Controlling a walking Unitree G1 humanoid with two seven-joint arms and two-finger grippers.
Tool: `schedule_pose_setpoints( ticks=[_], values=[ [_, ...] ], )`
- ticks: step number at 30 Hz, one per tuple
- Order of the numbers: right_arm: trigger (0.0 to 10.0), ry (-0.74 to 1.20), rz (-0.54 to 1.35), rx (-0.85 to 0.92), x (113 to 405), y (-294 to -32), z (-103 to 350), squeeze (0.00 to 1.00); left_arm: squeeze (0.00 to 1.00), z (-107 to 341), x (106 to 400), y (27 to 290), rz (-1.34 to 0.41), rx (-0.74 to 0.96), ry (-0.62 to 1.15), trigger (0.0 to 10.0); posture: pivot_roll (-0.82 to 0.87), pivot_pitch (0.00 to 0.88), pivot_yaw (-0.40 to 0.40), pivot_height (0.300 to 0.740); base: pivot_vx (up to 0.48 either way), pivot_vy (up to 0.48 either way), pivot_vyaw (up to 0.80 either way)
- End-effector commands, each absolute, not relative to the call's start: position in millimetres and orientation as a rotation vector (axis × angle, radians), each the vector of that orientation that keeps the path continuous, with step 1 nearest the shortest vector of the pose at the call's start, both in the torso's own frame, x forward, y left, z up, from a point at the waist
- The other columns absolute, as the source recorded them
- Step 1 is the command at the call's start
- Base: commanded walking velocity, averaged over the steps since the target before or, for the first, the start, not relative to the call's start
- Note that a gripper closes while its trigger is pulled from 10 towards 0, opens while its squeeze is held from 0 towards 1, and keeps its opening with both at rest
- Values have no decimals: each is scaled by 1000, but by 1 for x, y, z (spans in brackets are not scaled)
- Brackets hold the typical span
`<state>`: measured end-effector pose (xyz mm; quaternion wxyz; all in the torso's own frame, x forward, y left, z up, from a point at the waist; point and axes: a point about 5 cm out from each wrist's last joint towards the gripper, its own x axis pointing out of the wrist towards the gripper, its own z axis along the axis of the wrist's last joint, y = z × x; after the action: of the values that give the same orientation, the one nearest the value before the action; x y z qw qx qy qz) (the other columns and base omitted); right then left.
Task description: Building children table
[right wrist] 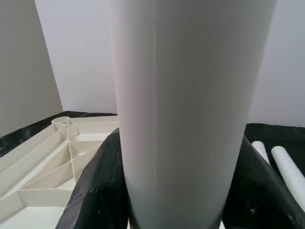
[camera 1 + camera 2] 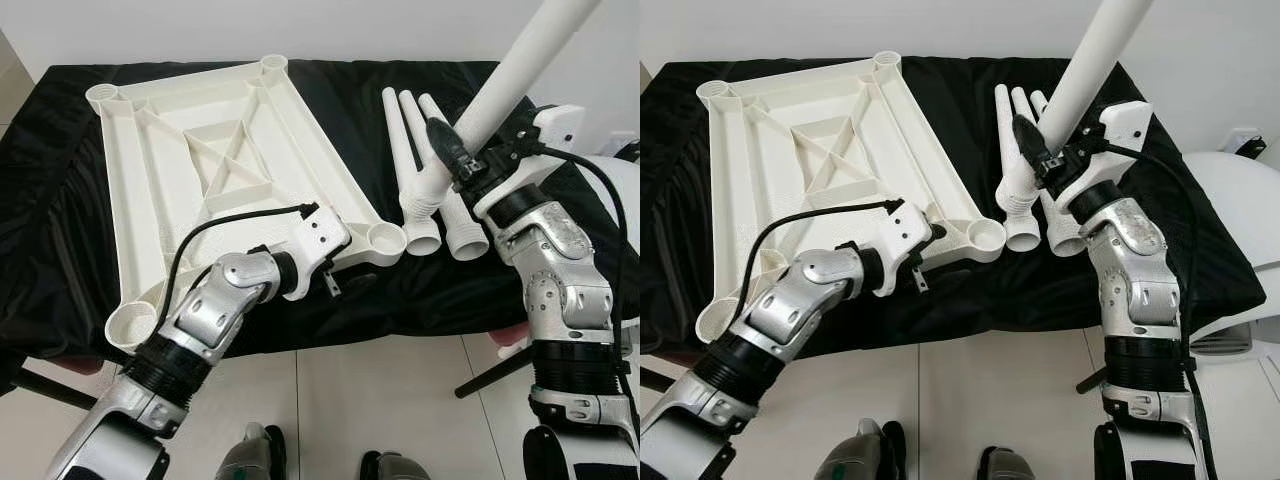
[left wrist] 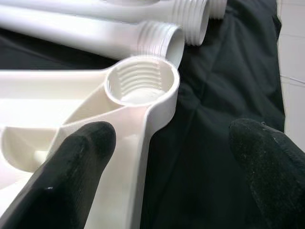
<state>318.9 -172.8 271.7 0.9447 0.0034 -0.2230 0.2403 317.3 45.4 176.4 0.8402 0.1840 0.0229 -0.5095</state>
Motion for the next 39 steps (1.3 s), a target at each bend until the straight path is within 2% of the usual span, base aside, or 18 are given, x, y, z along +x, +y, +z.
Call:
schedule_pose_setpoints(
  ticks=[1, 11, 17, 18, 22, 23, 24, 25, 30, 31, 35, 36, 38, 39],
  values=[
    [10000, -462, 519, 8, 314, -170, 272, 0, 0, 170, 323, 47, -1016, 404, 89, 10000, -42, 142, 17, 740, 0, 0, 0],
    [10000, -459, 524, 3, 314, -169, 272, 0, 0, 166, 336, 46, -941, 373, 160, 10000, -44, 143, 18, 740, 0, 0, 0],
    [10000, -458, 526, 2, 314, -170, 272, 0, 0, 167, 337, 44, -959, 367, 157, 10000, -43, 143, 19, 740, 0, 0, 0],
    [10000, -452, 537, -2, 313, -169, 271, 0, 0, 163, 334, 42, -993, 379, 173, 1216, -43, 144, 21, 740, 0, 0, 0],
    [10000, -449, 543, -8, 313, -168, 271, 0, 0, 160, 333, 42, -1007, 383, 190, 1216, -43, 144, 21, 740, 0, 0, 0],
    [10000, -449, 545, -8, 313, -168, 271, 0, 0, 157, 331, 42, -1023, 401, 199, 0, -46, 146, 23, 740, 0, 0, 0],
    [10000, -448, 547, -8, 312, -168, 270, 0, 0, 153, 329, 42, -1039, 417, 211, 824, -48, 146, 24, 740, 0, 0, 0],
    [10000, -446, 546, -11, 312, -169, 270, 0, 0, 150, 328, 42, -1056, 429, 220, 0, -49, 146, 26, 740, 0, 0, 0],
    [10000, -443, 544, -15, 312, -170, 270, 0, 0, 147, 324, 43, -1083, 444, 230, 0, -50, 145, 26, 740, 0, 0, 0],
    [10000, -442, 545, -17, 312, -170, 270, 0, 0, 145, 324, 44, -1090, 469, 235, 10000, -53, 144, 27, 740, 0, 0, 0],
    [10000, -439, 547, -21, 311, -171, 269, 0, 0, 139, 323, 48, -1088, 496, 259, 10000, -55, 142, 27, 740, 0, 0, 0],
    [10000, -433, 553, -21, 311, -171, 268, 0, 0, 137, 323, 49, -1088, 504, 268, 6863, -54, 140, 26, 740, 0, 0, 0],
    [10000, -433, 553, -21, 311, -171, 268, 0, 0, 137, 323, 49, -1088, 504, 268, 6863, -54, 140, 26, 740, 0, 0, 0],
    [10000, -423, 562, -15, 311, -171, 266, 0, 0, 135, 322, 51, -1091, 515, 274, 2353, -54, 140, 27, 740, 0, 0, 0]
  ],
)
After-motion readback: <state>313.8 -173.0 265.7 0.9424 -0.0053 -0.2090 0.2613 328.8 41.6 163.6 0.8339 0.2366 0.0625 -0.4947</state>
